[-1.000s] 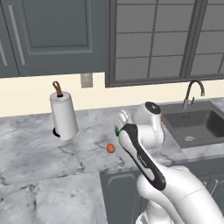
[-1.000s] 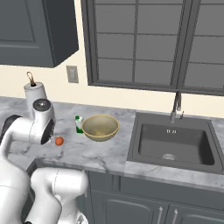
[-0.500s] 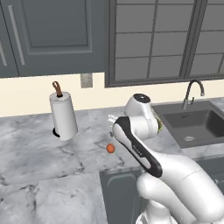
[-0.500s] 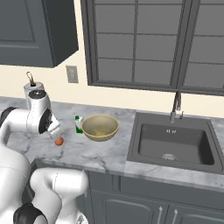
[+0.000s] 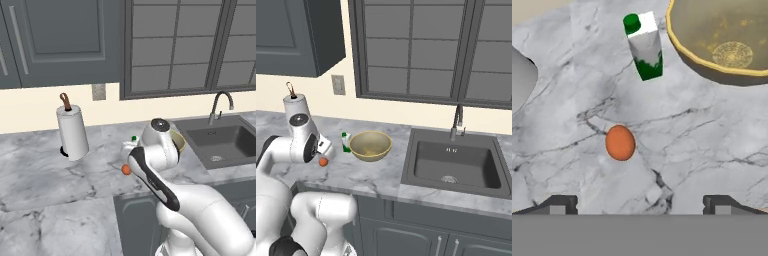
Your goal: Gather the eggs and milk located in the vicinity of the sink area and place them right next to the bowl.
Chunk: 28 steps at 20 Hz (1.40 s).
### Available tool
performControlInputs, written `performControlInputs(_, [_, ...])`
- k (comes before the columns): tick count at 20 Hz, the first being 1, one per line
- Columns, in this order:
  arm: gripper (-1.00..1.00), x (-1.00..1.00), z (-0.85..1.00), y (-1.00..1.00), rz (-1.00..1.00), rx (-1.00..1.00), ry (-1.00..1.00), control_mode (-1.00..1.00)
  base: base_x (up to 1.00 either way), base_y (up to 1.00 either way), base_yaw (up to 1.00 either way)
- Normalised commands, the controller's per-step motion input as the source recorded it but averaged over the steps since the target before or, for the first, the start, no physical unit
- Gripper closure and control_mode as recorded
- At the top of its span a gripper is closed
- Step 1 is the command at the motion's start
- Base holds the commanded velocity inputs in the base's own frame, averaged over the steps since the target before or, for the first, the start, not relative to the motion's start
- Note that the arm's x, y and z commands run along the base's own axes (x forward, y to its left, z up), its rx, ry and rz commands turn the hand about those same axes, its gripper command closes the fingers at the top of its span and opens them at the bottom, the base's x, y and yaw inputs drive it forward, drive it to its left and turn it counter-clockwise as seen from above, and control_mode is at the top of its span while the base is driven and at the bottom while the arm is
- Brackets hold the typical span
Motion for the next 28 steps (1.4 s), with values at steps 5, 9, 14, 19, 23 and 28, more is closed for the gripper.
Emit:
performControlInputs(5, [-1.00,0.13,0.00,0.02,0.10,-0.09,0.00,-1.00,0.00,0.00,0.00])
performControlInputs(9, [-1.00,0.00,0.00,0.35,0.17,-0.01,0.04,-1.00,0.00,0.00,0.00])
performControlInputs(14, [-1.00,0.06,-0.09,0.25,0.20,-0.05,0.02,-1.00,0.00,0.00,0.00])
performControlInputs(19, [-1.00,0.07,-0.22,0.01,0.08,-0.11,0.00,-1.00,0.00,0.00,0.00])
performControlInputs(23, [-1.00,0.00,-0.25,0.00,0.00,-0.11,0.00,-1.00,0.00,0.00,0.00])
performControlInputs(28, [-1.00,0.16,-0.09,0.00,0.00,-0.01,0.00,-1.00,0.00,0.00,0.00])
